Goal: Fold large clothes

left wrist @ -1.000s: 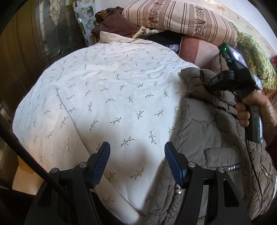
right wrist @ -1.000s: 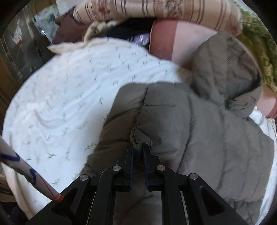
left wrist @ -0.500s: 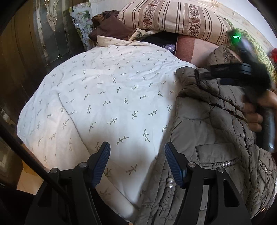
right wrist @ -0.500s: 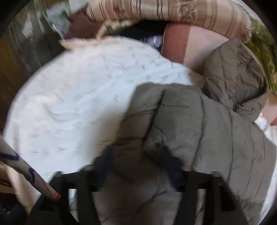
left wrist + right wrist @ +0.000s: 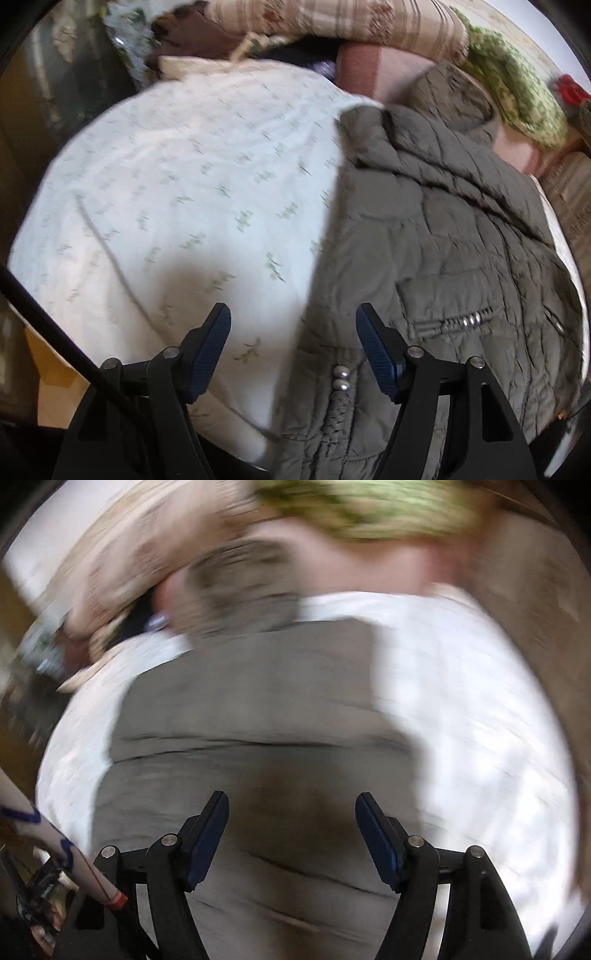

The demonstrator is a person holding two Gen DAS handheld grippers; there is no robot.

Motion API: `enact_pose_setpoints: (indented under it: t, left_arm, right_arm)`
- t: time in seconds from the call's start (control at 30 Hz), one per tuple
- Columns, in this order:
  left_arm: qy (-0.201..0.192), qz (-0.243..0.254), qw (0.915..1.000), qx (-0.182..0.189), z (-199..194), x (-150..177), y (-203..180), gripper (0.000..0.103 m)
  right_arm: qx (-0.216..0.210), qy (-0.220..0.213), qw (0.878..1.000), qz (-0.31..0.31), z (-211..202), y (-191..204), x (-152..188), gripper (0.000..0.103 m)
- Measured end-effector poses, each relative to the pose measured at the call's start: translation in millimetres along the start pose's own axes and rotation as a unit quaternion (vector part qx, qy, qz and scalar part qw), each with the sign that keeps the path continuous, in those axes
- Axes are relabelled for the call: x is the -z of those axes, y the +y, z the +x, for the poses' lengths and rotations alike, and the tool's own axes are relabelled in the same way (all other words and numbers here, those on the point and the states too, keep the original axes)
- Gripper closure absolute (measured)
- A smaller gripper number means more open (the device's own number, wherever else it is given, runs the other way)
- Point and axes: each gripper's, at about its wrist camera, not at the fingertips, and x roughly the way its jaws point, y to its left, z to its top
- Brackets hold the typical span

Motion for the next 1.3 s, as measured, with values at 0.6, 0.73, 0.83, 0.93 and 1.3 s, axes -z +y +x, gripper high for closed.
enact_pose_setpoints:
  t: [0.6,0.73,0.83,0.93,1.3]
  left_arm:
    - [0.097,-0.009,0.9801,0.173,44,15,-8,0.033]
    - [0.095,-0.017,0.9759,0.195,37,34,-1,0.033]
    - [0.093,-0.022,0.9757,0.198,34,41,-1,0.034]
    - [0.095,-0.004,0.9832,0.156,30,41,-6,0.062]
    - [0.053,0.016,0.9945,0.089,-15,37,-11,0.064]
  right_arm:
    - [-0.155,0.046,0.970,0.179,39,-112,109,0.027]
    - [-0.137,0.047,0.981,0.129,41,-86,120,0.027]
    - [-0.142,0.050,0.982,0.116,34,-78,132,0.030]
    - [-0.114,0.047,0.987,0.104,31,-74,143,0.052]
    - [-0.054,0.035,0.993,0.097,14,-63,160,0.049]
